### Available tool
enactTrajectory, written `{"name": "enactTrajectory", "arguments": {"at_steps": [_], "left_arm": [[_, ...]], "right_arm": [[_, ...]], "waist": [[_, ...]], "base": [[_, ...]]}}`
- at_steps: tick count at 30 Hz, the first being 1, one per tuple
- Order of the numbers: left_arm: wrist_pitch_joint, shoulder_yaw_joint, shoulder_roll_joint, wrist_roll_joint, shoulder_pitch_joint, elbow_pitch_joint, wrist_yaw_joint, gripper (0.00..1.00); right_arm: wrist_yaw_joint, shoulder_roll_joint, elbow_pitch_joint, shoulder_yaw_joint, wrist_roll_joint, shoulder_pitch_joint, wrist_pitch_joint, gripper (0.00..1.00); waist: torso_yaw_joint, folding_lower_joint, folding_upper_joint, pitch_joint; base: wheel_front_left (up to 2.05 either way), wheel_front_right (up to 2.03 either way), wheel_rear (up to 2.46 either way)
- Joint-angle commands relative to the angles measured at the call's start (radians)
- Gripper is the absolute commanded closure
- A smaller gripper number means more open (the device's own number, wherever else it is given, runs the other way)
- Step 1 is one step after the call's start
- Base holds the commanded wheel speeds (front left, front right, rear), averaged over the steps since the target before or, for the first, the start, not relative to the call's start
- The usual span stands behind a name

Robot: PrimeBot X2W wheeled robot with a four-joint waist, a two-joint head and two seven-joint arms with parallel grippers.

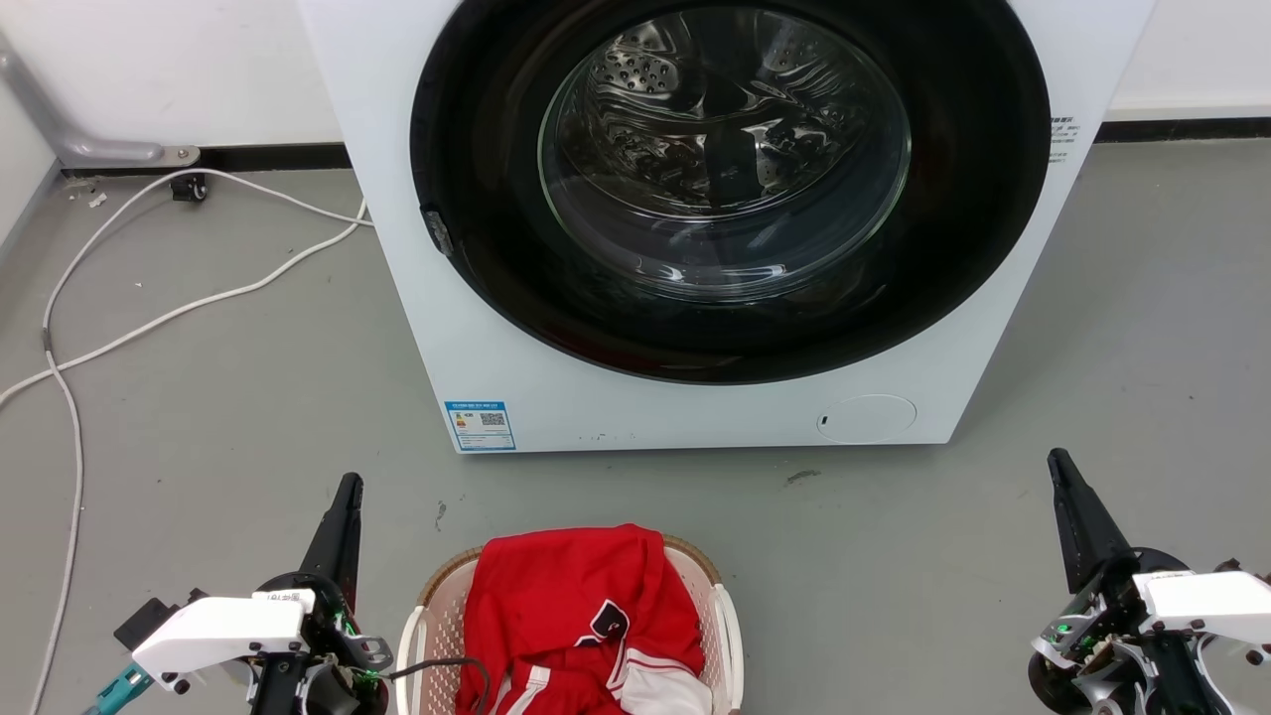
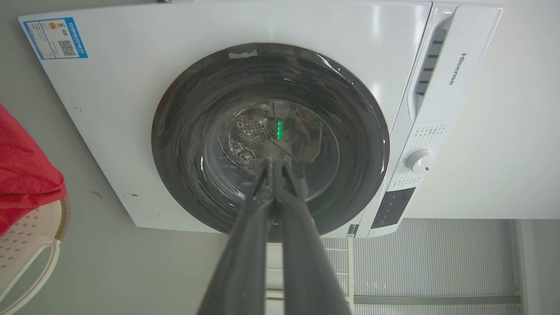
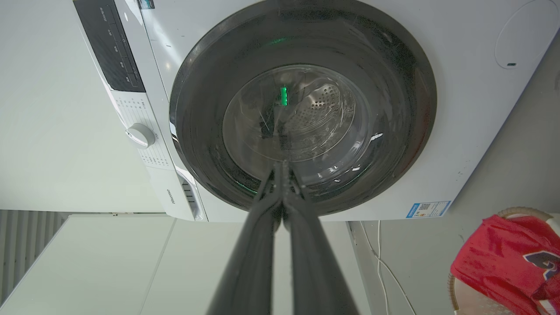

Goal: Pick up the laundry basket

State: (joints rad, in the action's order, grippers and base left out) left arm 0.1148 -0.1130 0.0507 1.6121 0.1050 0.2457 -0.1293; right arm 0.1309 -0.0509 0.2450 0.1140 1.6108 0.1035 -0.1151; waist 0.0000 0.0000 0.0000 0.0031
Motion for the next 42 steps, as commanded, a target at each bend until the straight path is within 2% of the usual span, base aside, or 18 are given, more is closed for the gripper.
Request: {"name": "enactTrajectory", "arguments": {"at_steps": [1, 42], "left_arm": [[0.002, -0.002, -0.001, 0.002, 0.008, 0.000, -0.004, 1.00], [0.002, -0.002, -0.001, 0.002, 0.008, 0.000, -0.004, 1.00]], "right_arm": [[0.000, 0.001, 0.001, 0.000, 0.004, 0.010, -0.001, 1.00], [0.000, 0.001, 0.001, 0.000, 0.004, 0.010, -0.001, 1.00]], "waist": [[0.000, 0.0000, 0.0000, 0.000], [0.000, 0.0000, 0.0000, 0.000]], "base": [[0.00, 0.00, 0.00], [0.00, 0.00, 0.00]]}}
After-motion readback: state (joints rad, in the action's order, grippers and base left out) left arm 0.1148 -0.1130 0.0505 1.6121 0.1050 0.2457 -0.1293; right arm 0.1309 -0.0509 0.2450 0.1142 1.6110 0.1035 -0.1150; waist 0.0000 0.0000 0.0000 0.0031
